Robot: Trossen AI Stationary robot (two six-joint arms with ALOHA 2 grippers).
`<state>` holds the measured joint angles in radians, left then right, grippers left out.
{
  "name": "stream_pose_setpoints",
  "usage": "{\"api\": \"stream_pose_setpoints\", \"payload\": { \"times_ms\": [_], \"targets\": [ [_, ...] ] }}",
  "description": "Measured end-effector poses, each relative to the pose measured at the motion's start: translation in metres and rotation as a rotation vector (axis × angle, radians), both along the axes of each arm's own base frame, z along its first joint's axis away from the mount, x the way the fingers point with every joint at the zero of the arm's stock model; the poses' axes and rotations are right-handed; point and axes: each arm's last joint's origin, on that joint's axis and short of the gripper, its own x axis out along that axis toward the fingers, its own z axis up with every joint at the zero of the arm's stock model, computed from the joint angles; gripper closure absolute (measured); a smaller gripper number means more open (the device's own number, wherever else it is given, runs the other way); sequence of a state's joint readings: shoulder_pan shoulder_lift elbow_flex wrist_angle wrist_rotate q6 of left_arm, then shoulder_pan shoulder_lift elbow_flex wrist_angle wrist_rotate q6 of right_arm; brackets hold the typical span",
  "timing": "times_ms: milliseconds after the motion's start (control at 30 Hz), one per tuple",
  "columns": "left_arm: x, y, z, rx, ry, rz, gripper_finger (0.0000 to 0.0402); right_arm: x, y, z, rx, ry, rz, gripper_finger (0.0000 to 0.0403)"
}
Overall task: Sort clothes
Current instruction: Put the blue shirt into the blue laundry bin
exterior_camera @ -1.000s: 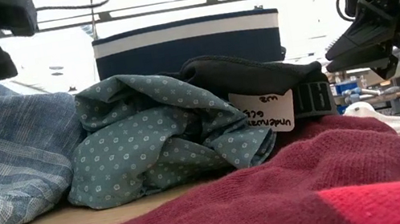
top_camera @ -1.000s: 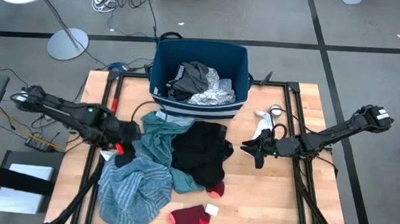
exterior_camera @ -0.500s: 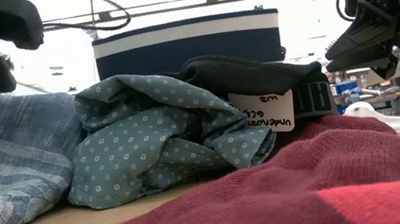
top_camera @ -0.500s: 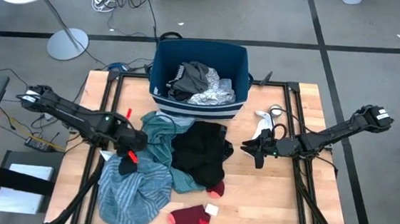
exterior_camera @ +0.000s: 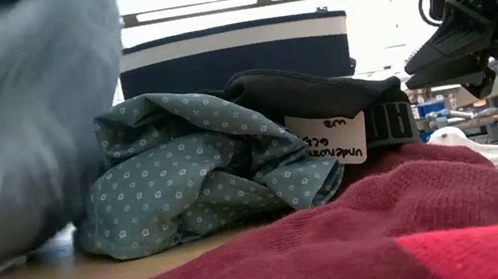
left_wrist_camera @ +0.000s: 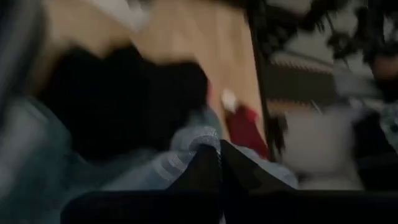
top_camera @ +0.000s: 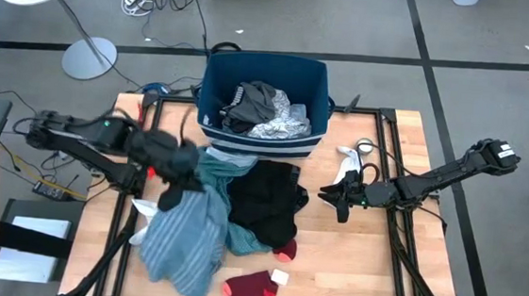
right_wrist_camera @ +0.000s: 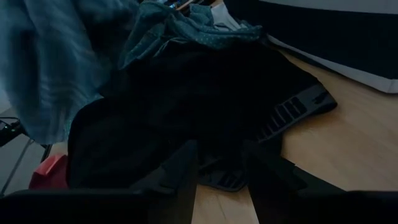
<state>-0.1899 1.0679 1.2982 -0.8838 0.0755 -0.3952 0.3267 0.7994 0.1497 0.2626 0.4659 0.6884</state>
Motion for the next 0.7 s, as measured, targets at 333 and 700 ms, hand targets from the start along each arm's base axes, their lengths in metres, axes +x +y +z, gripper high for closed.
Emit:
{"api": "stream_pose_setpoints", "payload": {
  "times_ms": [333, 700],
  "targets": [
    [0.03, 0.043, 0.08, 0.292, -0.245, 0.106, 0.0401, 0.001, 0.0, 0.004, 0.008, -0.038, -0.002, 0.0275],
    [0.061, 0.097, 0.165, 0.532, -0.539, 0.281, 0.0401, 0.001, 0.0, 0.004, -0.023, -0.036, 0.004, 0.0275]
  ]
}}
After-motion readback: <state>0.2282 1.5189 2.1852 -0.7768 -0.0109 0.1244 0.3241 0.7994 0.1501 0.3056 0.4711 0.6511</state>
